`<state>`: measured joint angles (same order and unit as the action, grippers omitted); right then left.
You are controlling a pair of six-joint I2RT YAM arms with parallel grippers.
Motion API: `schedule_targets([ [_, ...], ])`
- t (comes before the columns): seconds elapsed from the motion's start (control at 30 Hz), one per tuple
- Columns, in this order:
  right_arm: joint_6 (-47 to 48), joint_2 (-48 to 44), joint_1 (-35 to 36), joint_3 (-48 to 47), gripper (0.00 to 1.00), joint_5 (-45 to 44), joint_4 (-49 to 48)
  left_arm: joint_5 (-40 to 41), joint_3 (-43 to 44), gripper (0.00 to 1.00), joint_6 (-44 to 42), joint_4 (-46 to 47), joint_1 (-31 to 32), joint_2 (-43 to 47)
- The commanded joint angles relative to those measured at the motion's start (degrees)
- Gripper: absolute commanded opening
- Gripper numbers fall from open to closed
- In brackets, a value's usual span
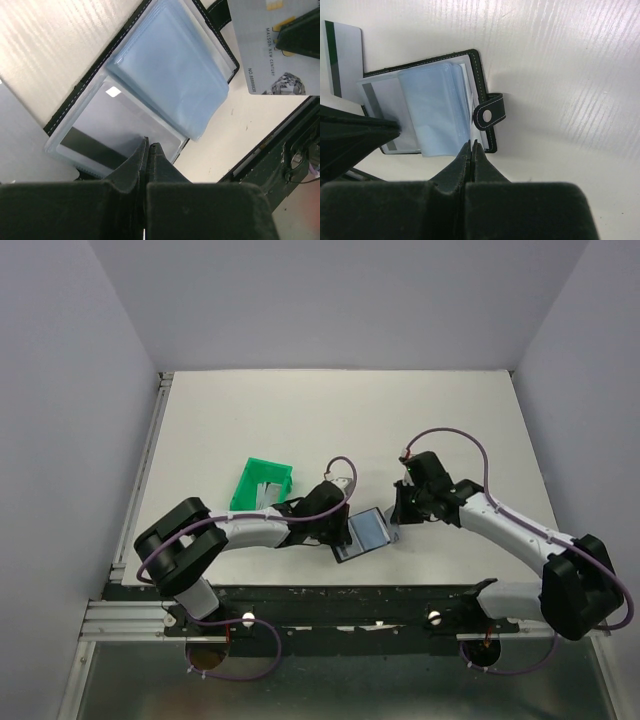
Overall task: Put the credit cards into the card holder
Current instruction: Turn over the card slot in the card holder.
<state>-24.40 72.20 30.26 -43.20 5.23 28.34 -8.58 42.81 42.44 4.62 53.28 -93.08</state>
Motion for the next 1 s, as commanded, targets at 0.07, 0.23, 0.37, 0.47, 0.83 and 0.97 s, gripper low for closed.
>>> schedule_targets([
  [0.07, 0.9, 3.3, -0.3, -0.8, 0.01, 1.2, 0.3, 2.5, 2.0, 0.00, -2.1, -1.5, 0.2, 2.6],
  [0.23, 1.2, 5.4, -0.3, -0.8, 0.01, 1.5, 0.3, -0.2, 6.8, 0.00, -2.6, 1.1, 0.3, -2.0],
  [0.37, 0.9, 6.2, -0.3, -0.2, 0.00, 1.3, -0.1, -1.2, 9.6, 0.00, -2.7, 2.6, 0.5, -5.3],
  [0.47, 0.8, 6.5, -0.3, 0.0, 0.01, 1.5, -0.2, -1.3, 11.3, 0.00, -2.7, 1.6, 0.5, -8.4],
  [0.83, 0.5, 7.8, -0.3, 0.0, 0.01, 1.4, -0.4, -2.8, 8.9, 0.00, -1.4, 2.0, 0.5, -13.8],
  [0.97, 0.0, 8.0, -0.3, 0.0, 0.01, 1.0, -0.2, -2.0, 5.5, 0.00, -1.0, 1.9, 0.5, -11.4],
])
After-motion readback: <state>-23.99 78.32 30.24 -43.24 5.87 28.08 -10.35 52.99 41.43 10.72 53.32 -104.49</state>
